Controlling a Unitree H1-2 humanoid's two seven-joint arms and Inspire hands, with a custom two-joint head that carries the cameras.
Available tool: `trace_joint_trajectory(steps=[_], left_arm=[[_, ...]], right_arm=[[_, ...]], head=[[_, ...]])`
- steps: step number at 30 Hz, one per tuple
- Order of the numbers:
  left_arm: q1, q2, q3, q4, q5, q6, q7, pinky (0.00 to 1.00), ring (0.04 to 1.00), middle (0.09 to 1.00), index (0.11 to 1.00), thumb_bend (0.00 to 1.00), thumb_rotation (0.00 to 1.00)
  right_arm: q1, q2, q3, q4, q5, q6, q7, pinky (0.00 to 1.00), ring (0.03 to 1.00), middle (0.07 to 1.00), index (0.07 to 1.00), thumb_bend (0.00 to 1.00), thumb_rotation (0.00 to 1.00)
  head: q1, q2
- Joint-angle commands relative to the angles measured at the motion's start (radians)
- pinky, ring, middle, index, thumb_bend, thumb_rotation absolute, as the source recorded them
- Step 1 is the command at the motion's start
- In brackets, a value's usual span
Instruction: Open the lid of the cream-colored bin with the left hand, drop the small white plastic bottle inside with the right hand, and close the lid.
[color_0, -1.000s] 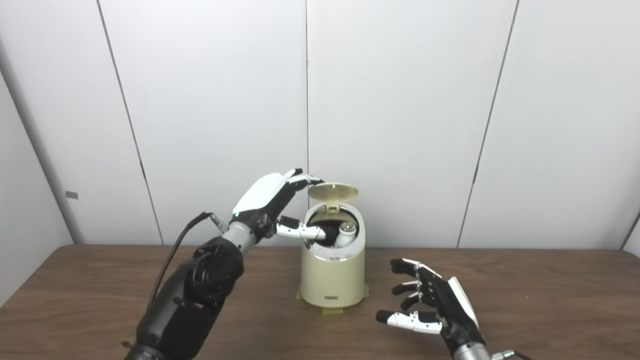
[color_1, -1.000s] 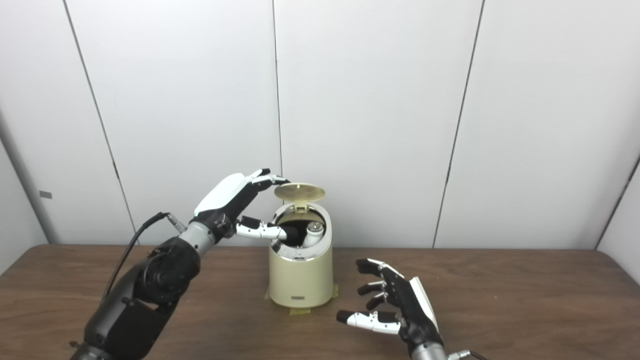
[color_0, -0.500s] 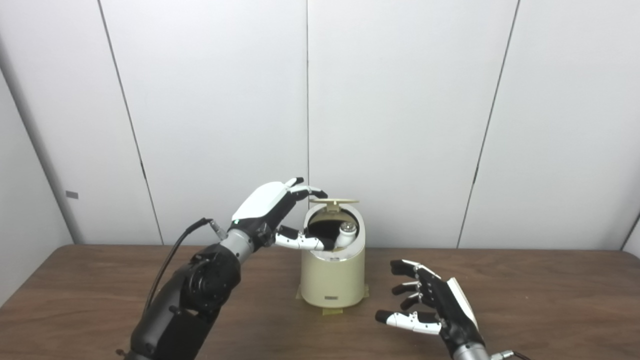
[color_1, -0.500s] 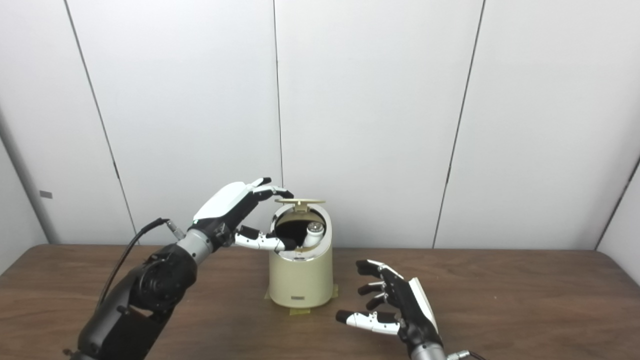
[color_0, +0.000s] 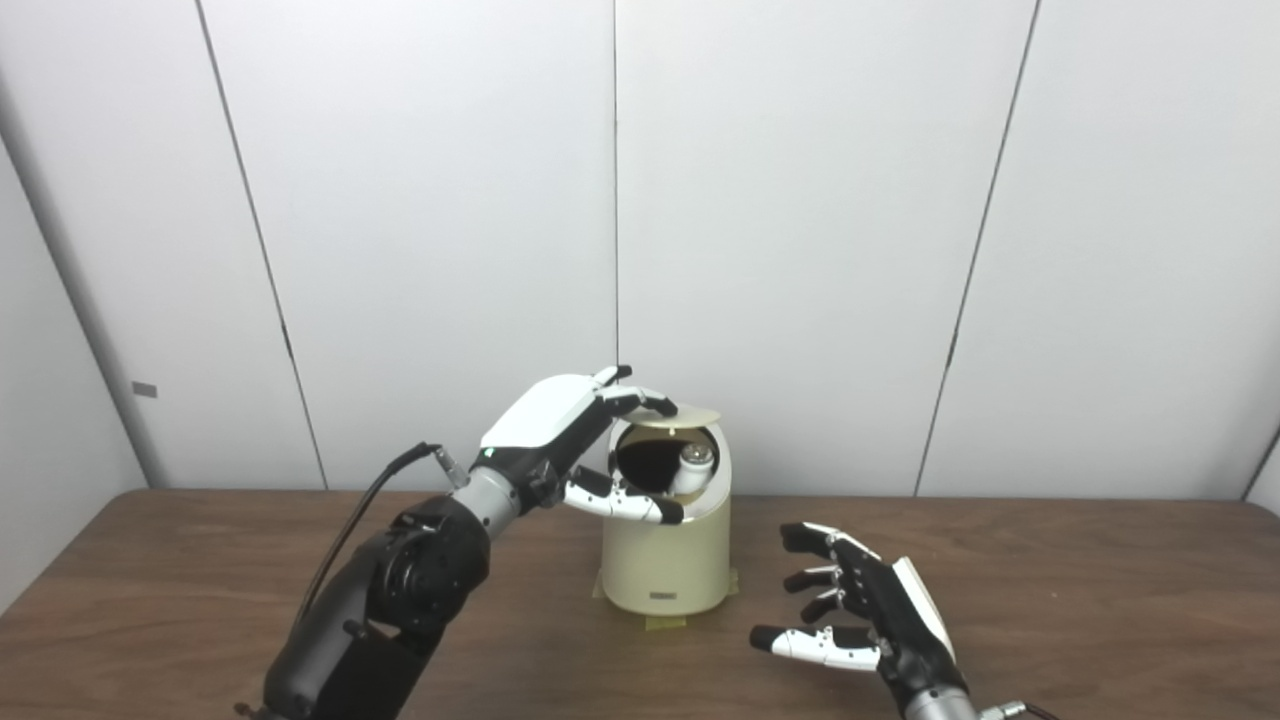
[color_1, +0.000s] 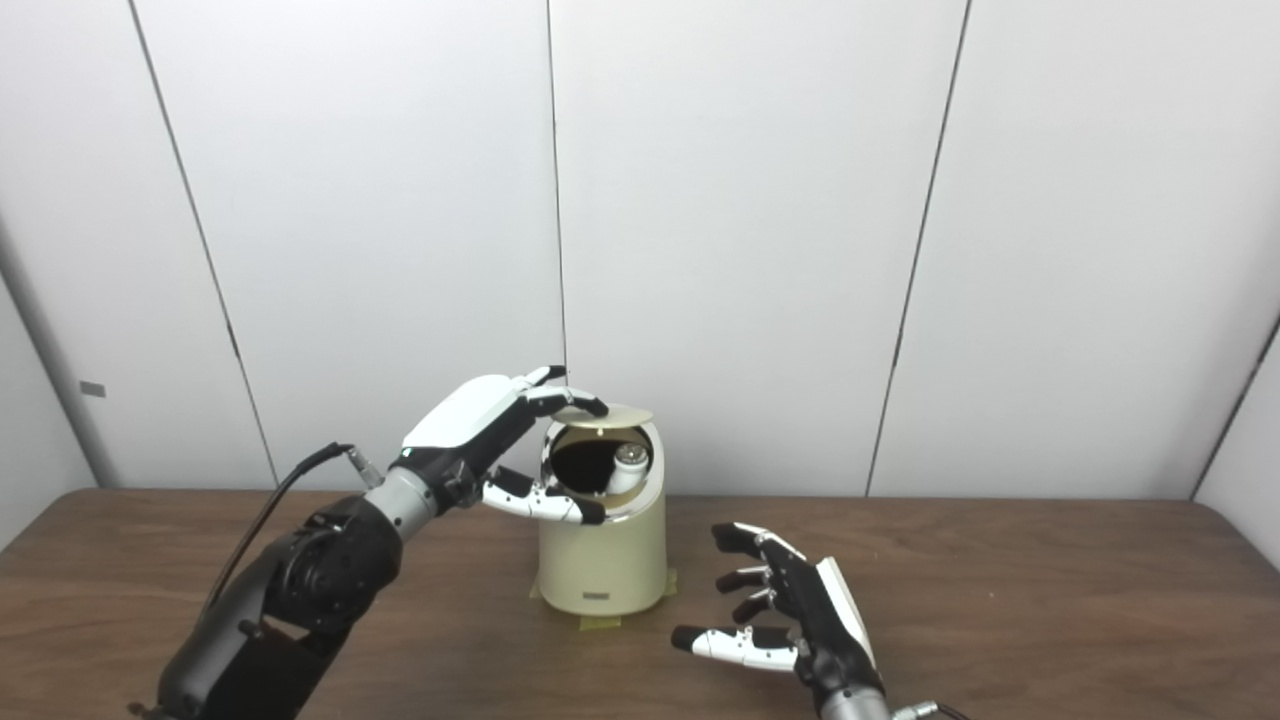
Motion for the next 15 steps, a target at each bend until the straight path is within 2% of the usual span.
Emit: trace_joint_trajectory(steps=[1, 10, 15], left_arm=[[-0.034, 0.015, 0.004, -0.033, 0.006, -0.032, 0.011, 0.99, 1.0, 0.854, 0.826, 0.94, 0.5], [-0.02, 0.015, -0.009, -0.064, 0.022, -0.024, -0.017, 1.0, 1.0, 0.855, 0.828, 0.93, 0.48], [-0.013, 0.019, -0.011, -0.078, 0.034, -0.024, -0.02, 1.0, 1.0, 0.842, 0.818, 0.94, 0.48]], right_arm=[[-0.041, -0.001, 0.002, -0.019, -0.003, -0.02, -0.009, 0.47, 0.643, 0.781, 0.758, 0.76, 0.22], [-0.039, 0.0, 0.004, -0.028, -0.002, -0.011, -0.006, 0.47, 0.646, 0.787, 0.764, 0.75, 0.2], [-0.038, 0.001, 0.002, -0.033, -0.005, 0.003, -0.008, 0.49, 0.657, 0.779, 0.77, 0.77, 0.24]], head=[[0.001, 0.001], [-0.005, 0.005], [-0.006, 0.007]])
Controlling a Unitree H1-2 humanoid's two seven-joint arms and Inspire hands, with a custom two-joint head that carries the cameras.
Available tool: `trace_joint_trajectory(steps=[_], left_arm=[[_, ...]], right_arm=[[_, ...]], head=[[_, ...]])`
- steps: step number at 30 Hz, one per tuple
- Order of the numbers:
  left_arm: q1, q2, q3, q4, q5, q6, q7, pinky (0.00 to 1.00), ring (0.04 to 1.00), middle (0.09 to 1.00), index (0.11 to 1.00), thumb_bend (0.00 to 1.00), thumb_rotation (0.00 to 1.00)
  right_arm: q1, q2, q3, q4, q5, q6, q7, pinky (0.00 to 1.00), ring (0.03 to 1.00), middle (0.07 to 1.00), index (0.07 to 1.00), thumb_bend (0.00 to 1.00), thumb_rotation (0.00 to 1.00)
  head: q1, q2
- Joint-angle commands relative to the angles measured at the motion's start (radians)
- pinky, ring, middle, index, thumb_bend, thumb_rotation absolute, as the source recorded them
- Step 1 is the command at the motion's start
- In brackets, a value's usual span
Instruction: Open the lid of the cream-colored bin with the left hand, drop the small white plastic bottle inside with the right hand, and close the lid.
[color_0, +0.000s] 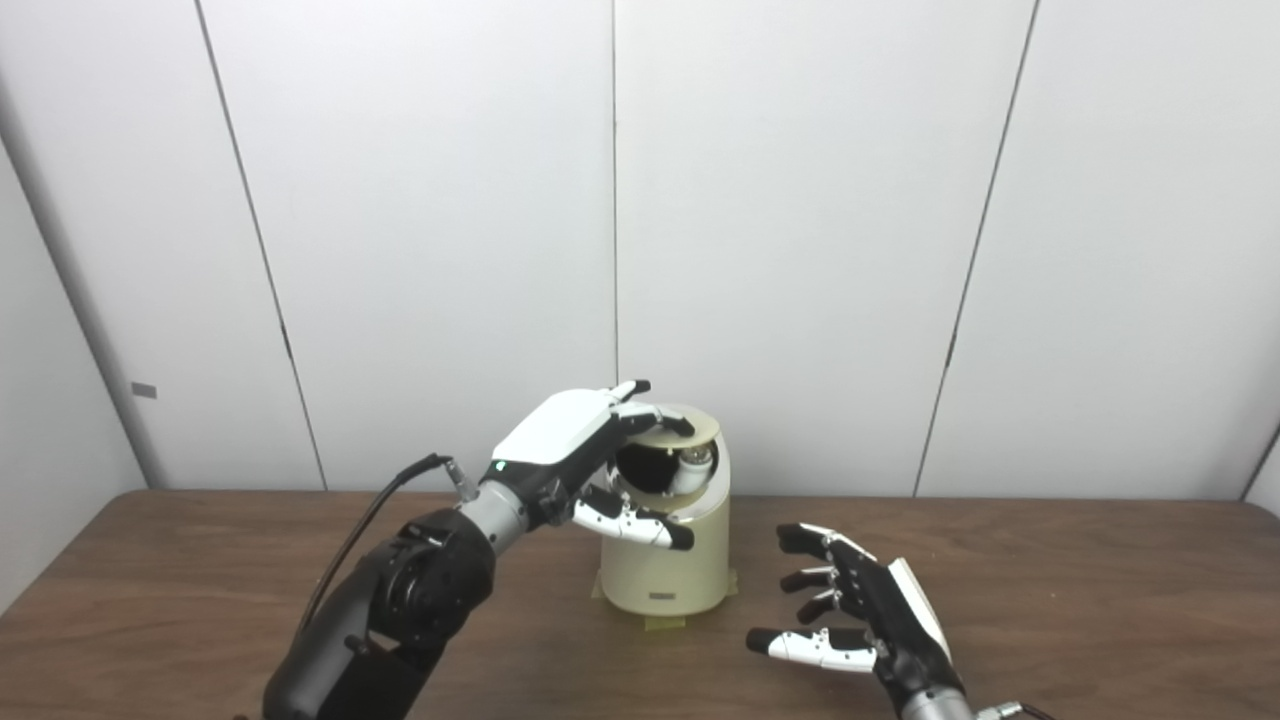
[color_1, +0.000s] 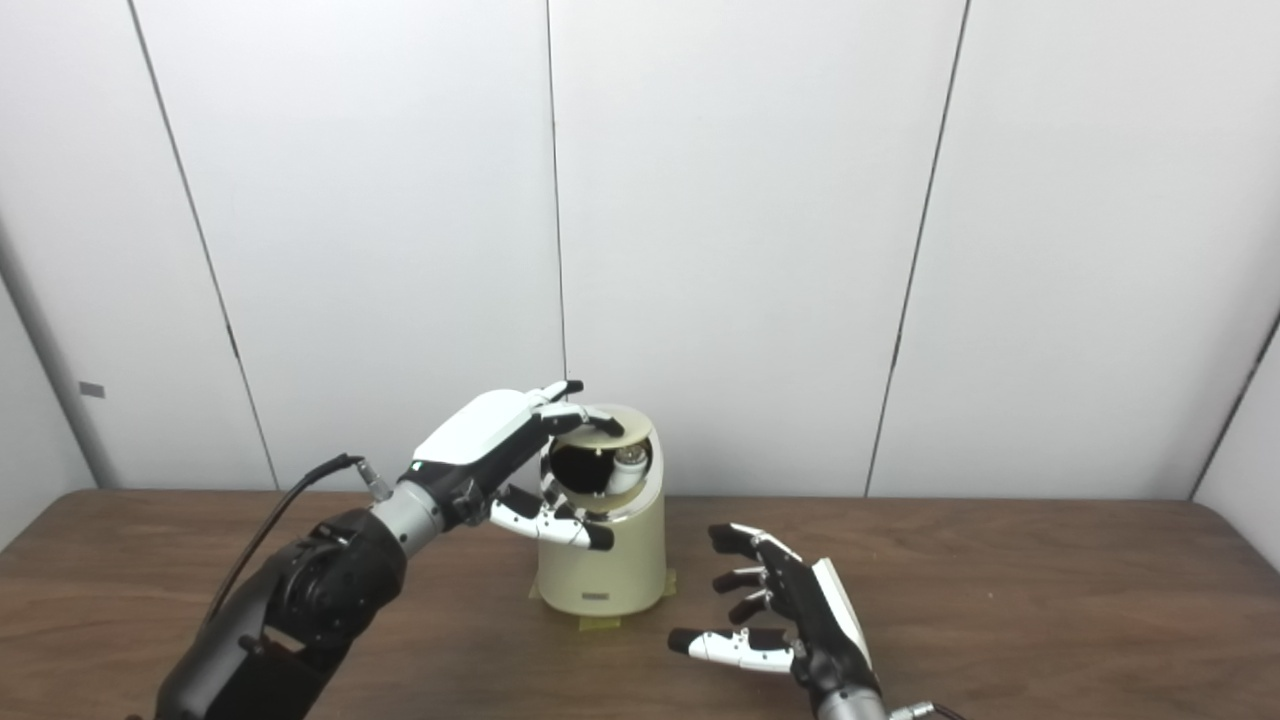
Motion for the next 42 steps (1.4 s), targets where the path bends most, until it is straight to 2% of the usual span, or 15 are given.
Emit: trace_joint_trajectory(steps=[1, 10, 17, 22, 27, 37, 42], left_arm=[[-0.029, 0.017, 0.008, -0.04, 0.008, -0.007, 0.001, 1.0, 1.0, 0.841, 0.817, 0.93, 0.47], [-0.016, 0.029, 0.007, -0.071, 0.045, -0.004, -0.016, 1.0, 1.0, 0.83, 0.812, 0.95, 0.48], [-0.012, 0.034, -0.007, -0.095, 0.13, 0.019, -0.022, 1.0, 1.0, 0.81, 0.796, 0.97, 0.53], [-0.008, 0.036, -0.012, -0.105, 0.158, 0.042, -0.037, 1.0, 1.0, 0.797, 0.787, 0.96, 0.5], [-0.003, 0.033, -0.008, -0.121, 0.155, 0.057, -0.06, 1.0, 0.997, 0.787, 0.783, 0.94, 0.45], [0.002, 0.034, -0.02, -0.116, 0.169, 0.051, -0.069, 1.0, 0.991, 0.791, 0.789, 0.96, 0.54], [0.006, 0.03, -0.026, -0.101, 0.162, 0.037, -0.064, 1.0, 0.989, 0.793, 0.783, 0.95, 0.52]], right_arm=[[-0.038, 0.0, -0.002, -0.033, -0.004, -0.003, -0.008, 0.49, 0.656, 0.779, 0.772, 0.76, 0.23], [-0.037, 0.002, 0.001, -0.039, 0.002, 0.002, -0.002, 0.47, 0.651, 0.781, 0.768, 0.76, 0.2], [-0.035, -0.002, 0.005, -0.039, -0.003, 0.003, -0.005, 0.48, 0.654, 0.784, 0.768, 0.76, 0.21], [-0.034, -0.002, 0.005, -0.037, 0.004, 0.001, -0.004, 0.49, 0.662, 0.781, 0.764, 0.76, 0.21], [-0.031, -0.001, 0.007, -0.046, 0.004, 0.009, -0.001, 0.48, 0.667, 0.784, 0.768, 0.76, 0.22], [-0.03, 0.001, 0.008, -0.047, 0.006, 0.008, -0.003, 0.48, 0.657, 0.787, 0.766, 0.76, 0.21], [-0.028, 0.001, 0.012, -0.057, 0.0, 0.015, -0.003, 0.47, 0.654, 0.786, 0.766, 0.75, 0.21]], head=[[0.0, 0.001], [-0.002, 0.006], [-0.002, 0.01], [-0.001, 0.011], [-0.001, 0.018], [-0.002, 0.028], [-0.004, 0.032]])
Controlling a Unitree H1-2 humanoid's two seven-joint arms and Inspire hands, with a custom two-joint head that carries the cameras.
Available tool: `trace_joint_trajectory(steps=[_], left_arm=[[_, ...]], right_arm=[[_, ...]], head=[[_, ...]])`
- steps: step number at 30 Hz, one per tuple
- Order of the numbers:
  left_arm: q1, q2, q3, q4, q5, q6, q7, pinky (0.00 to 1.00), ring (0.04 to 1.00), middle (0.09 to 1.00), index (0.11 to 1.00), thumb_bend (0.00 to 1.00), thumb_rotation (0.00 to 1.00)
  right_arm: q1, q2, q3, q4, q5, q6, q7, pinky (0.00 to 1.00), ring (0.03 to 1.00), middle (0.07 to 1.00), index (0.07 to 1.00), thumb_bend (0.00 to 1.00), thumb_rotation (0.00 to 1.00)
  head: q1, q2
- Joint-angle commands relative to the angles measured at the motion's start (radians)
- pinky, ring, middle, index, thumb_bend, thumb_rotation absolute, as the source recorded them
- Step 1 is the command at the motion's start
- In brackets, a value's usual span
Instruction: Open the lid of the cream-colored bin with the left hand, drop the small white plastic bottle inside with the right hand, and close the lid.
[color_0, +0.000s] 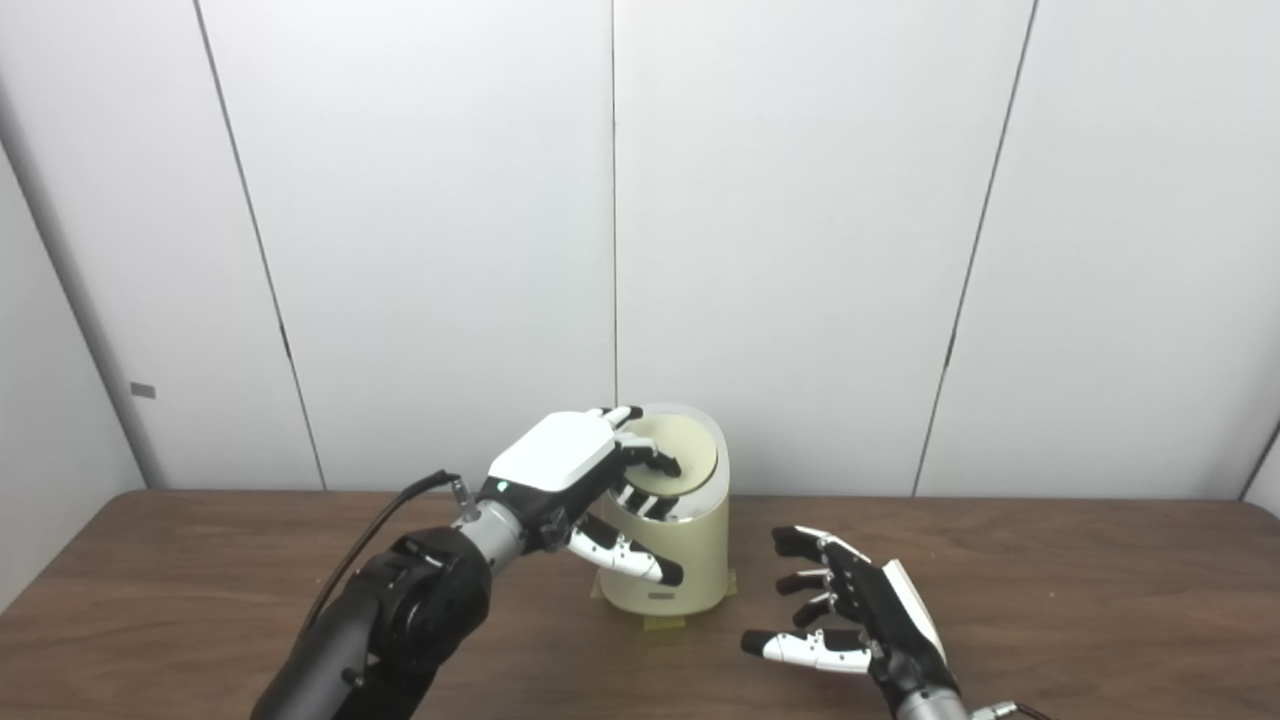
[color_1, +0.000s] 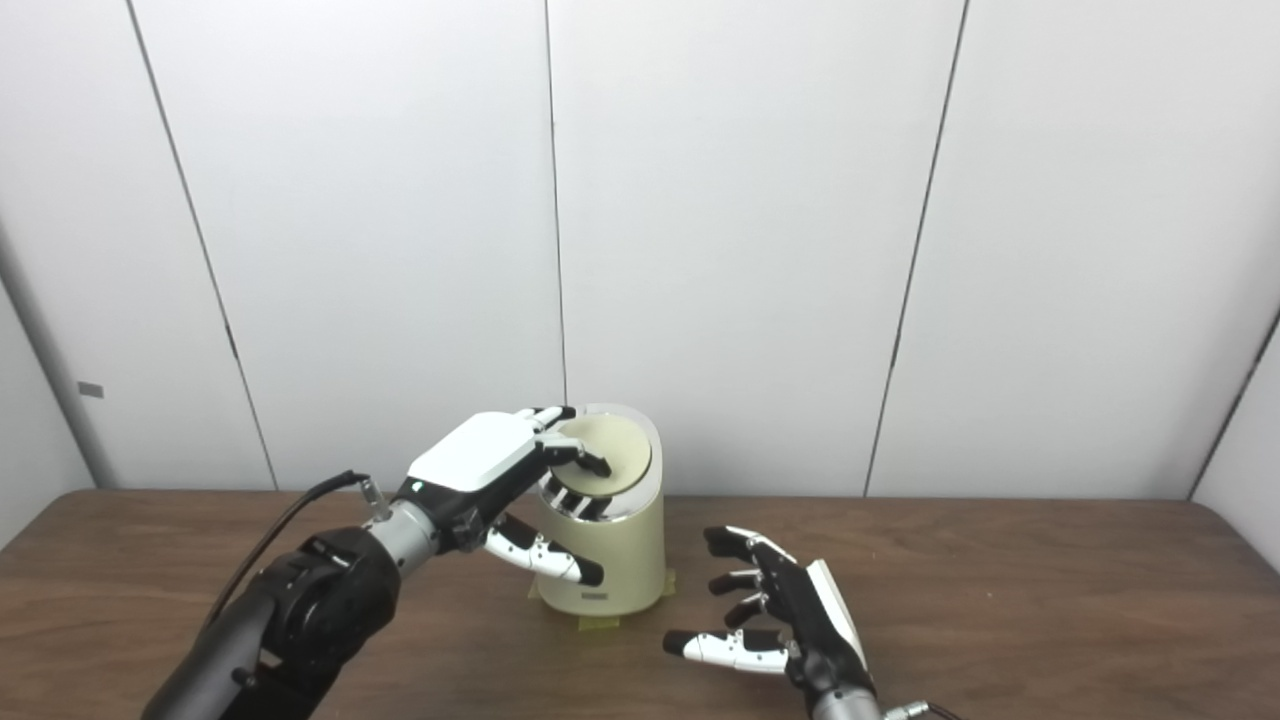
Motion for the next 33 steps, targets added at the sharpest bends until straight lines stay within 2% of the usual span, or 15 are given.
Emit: trace_joint_trajectory(steps=[1, 10, 20, 28, 33], left_arm=[[-0.031, 0.012, 0.0, -0.004, 0.001, -0.018, 0.012, 1.0, 0.989, 0.794, 0.784, 0.95, 0.51], [-0.034, 0.017, -0.038, 0.038, 0.023, -0.035, -0.001, 1.0, 1.0, 0.795, 0.792, 0.95, 0.51], [-0.047, 0.035, -0.088, 0.037, 0.041, 0.01, -0.086, 1.0, 0.987, 0.762, 0.747, 0.98, 0.53], [-0.051, 0.039, -0.112, 0.034, 0.047, 0.039, -0.113, 1.0, 0.945, 0.724, 0.688, 0.98, 0.53], [-0.05, 0.04, -0.121, 0.049, 0.031, 0.029, -0.111, 1.0, 0.93, 0.709, 0.675, 0.98, 0.52]], right_arm=[[-0.029, 0.001, -0.003, -0.044, 0.0, -0.013, -0.004, 0.47, 0.655, 0.787, 0.765, 0.75, 0.21], [-0.027, 0.002, 0.002, -0.055, -0.009, -0.006, -0.009, 0.48, 0.654, 0.784, 0.763, 0.76, 0.21], [-0.027, 0.003, -0.002, -0.054, -0.005, -0.006, -0.009, 0.47, 0.646, 0.784, 0.763, 0.75, 0.21], [-0.028, -0.002, -0.001, -0.065, -0.011, 0.011, -0.003, 0.49, 0.654, 0.775, 0.76, 0.75, 0.2], [-0.029, -0.005, -0.002, -0.066, -0.004, 0.011, 0.001, 0.49, 0.648, 0.78, 0.765, 0.75, 0.21]], head=[[0.001, 0.001], [-0.001, 0.009], [-0.001, 0.012], [-0.001, 0.015], [0.0, 0.017]])
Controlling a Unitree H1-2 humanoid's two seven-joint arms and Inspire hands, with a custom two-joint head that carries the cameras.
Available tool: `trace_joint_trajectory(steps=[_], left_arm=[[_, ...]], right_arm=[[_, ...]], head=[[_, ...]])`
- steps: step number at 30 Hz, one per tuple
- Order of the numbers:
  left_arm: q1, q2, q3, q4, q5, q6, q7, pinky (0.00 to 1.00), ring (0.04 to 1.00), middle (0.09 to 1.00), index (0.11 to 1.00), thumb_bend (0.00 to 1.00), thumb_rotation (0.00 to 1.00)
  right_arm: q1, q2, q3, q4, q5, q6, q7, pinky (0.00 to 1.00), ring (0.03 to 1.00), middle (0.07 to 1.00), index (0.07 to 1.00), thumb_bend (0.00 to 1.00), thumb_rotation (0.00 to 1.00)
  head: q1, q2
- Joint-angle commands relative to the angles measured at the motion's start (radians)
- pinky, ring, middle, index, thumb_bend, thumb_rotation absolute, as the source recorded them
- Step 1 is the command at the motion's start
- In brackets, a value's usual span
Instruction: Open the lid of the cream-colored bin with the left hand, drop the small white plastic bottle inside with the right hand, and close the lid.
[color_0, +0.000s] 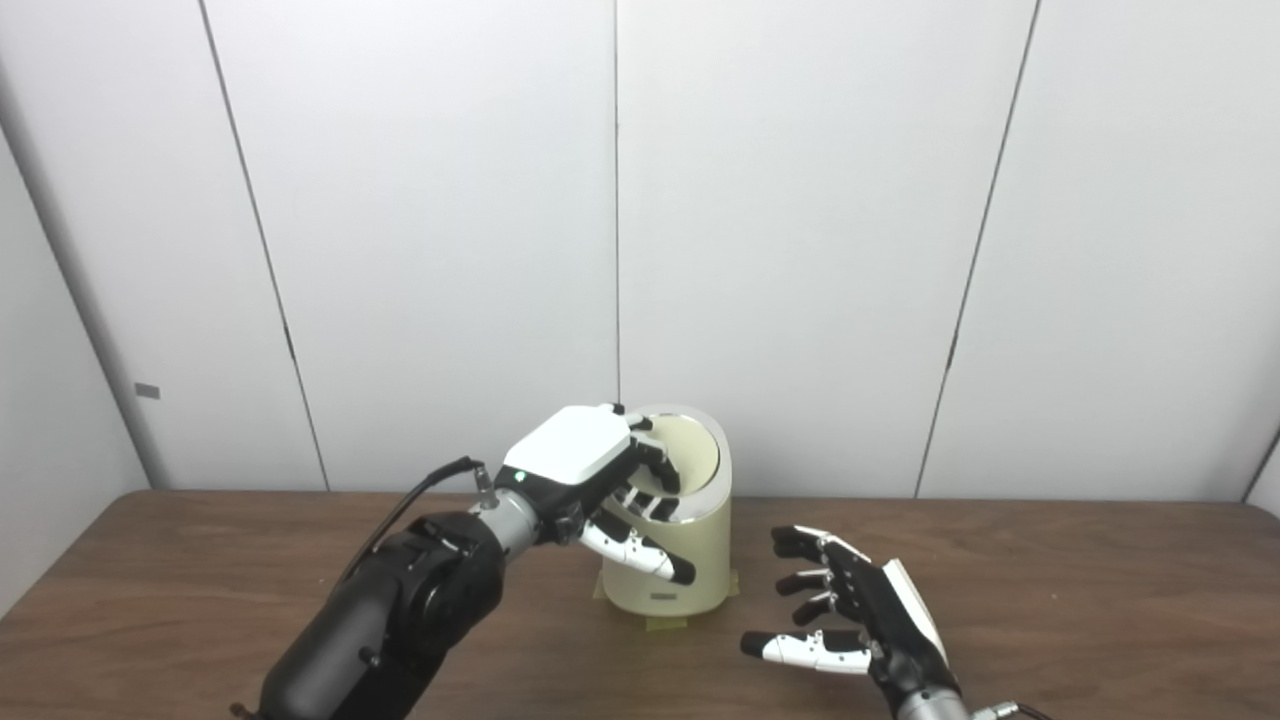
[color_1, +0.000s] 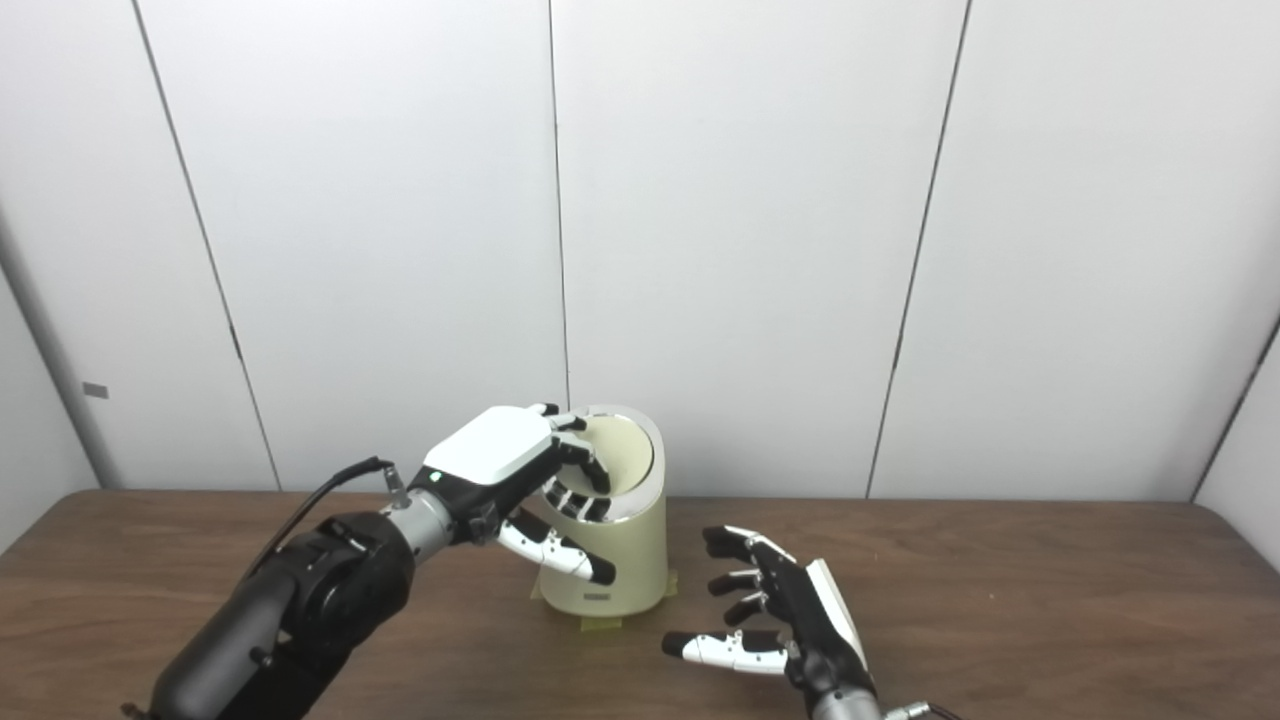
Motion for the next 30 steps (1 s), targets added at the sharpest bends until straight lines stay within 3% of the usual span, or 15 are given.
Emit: trace_joint_trajectory(steps=[1, 18, 30], left_arm=[[0.006, 0.016, -0.033, 0.022, -0.004, -0.004, -0.078, 1.0, 0.929, 0.708, 0.673, 0.98, 0.52], [0.031, -0.01, -0.056, 0.085, -0.001, -0.062, 0.004, 1.0, 0.936, 0.736, 0.713, 0.97, 0.55], [0.048, -0.026, -0.069, 0.098, -0.008, -0.064, 0.03, 1.0, 0.975, 0.774, 0.778, 0.95, 0.55]], right_arm=[[-0.036, -0.006, -0.007, -0.039, 0.003, -0.012, 0.001, 0.49, 0.649, 0.782, 0.766, 0.75, 0.21], [-0.037, -0.007, -0.007, -0.042, 0.009, -0.006, 0.002, 0.49, 0.645, 0.776, 0.763, 0.75, 0.22], [-0.032, -0.002, -0.011, -0.048, 0.021, 0.009, 0.003, 0.5, 0.654, 0.776, 0.763, 0.76, 0.22]], head=[[0.0, 0.0], [-0.002, 0.002], [-0.002, 0.005]])
